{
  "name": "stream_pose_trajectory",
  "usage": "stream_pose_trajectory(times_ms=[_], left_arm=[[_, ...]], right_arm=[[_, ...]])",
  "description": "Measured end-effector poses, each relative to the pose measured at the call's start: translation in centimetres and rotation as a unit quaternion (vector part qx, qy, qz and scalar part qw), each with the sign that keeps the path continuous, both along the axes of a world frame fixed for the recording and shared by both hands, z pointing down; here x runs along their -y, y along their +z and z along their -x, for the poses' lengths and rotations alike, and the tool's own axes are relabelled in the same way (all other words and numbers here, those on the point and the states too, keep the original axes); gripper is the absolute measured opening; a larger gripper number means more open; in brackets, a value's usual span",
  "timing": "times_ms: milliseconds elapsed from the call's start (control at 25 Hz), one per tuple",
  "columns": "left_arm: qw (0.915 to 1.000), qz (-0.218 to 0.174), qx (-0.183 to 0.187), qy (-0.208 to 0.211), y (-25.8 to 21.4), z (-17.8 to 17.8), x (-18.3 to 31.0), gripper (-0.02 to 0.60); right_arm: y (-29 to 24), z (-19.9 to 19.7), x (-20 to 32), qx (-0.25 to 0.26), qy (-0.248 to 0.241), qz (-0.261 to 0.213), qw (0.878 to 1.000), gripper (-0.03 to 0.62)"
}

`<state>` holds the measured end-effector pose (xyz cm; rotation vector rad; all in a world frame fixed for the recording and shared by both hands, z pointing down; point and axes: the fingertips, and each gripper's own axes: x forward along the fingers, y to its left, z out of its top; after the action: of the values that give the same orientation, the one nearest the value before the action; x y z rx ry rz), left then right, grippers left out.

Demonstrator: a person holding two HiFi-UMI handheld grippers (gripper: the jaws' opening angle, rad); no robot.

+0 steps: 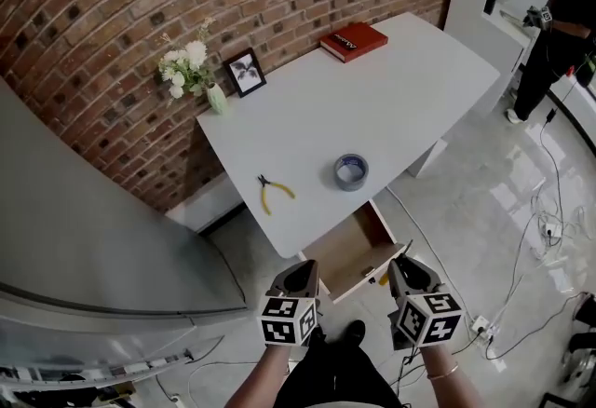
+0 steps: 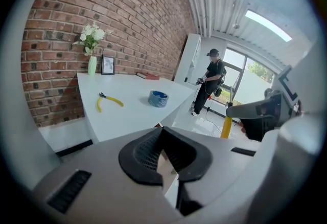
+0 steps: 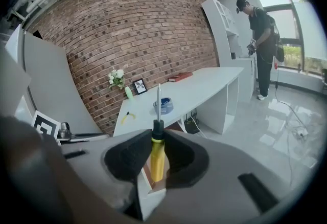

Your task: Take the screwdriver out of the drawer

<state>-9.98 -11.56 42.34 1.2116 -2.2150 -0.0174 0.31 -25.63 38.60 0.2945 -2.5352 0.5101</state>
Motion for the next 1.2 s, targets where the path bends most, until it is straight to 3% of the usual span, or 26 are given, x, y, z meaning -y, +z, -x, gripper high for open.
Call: stream_pose_trajectory(times_ms=[640,1200], left_arm=[[0.9990,-0.002,0.043,0.013,-4.0,-0.9,0.7,-0.006],[0.9982,-0.003,0.057,0.015,-5.1,-1.9,1.0,-0.006]], right_arm=[[-5.0,-2.3,0.4,0.058,0.010,-0.023,0.998,0.078],[-5.7,-3.4,0.6,0.054,0.008,-0.048,0.997,0.078]])
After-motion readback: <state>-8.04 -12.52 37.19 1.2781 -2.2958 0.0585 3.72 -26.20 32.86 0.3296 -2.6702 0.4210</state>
